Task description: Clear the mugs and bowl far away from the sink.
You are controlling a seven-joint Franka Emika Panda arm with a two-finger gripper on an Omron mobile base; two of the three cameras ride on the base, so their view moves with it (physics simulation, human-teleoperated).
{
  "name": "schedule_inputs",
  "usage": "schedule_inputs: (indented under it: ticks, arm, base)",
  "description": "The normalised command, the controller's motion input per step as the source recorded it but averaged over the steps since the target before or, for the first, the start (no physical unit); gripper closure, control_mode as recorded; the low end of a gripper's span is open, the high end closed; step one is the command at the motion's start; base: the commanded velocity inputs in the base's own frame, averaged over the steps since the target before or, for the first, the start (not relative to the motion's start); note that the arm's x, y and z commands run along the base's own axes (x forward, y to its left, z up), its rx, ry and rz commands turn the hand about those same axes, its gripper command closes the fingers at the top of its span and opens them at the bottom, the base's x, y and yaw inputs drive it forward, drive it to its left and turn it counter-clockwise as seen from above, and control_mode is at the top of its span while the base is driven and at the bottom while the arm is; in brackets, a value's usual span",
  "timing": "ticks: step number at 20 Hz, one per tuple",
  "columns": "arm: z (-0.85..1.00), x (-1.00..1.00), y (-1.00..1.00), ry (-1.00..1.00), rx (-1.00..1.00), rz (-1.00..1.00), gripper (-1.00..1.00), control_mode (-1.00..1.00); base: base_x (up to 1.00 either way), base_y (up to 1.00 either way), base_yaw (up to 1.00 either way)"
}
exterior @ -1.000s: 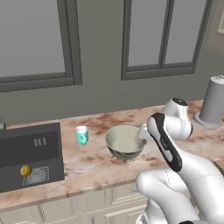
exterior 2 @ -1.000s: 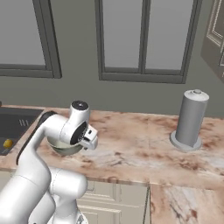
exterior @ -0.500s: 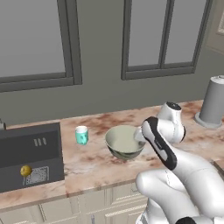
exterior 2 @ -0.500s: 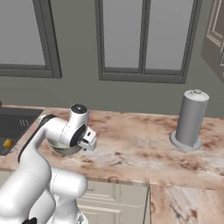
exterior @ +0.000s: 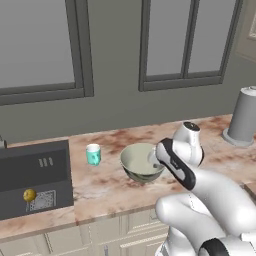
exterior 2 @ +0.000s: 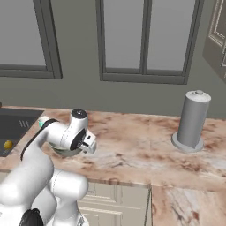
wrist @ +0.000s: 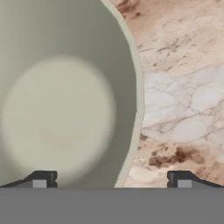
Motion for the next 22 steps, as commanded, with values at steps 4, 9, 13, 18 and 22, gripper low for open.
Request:
schedule_inputs:
  ticks: [4,9,13,18,22]
  arm:
    - [-0.18,0.25,0.08,0.00,0.00,0.00,-1.00,-1.00]
    - [-0.18,0.14,0.17,0.00,0.00,-0.01,1.00,-1.00]
    - [-0.18,0.00,0.14,0.00,0.00,0.00,1.00,-1.00]
    - [-0.05,-0.05,0.01,0.00,0.00,-0.03,1.00,-1.00]
    - [0.39,-0.58,-0.38,-0.04,0.08,-0.15,1.00,-1.00]
  base:
    - [0.00,0.00,0.00]
    - [0.00,0.00,0.00]
    - [0.00,0.00,0.00]
    - [0.00,0.00,0.00]
    - [0.00,0.00,0.00]
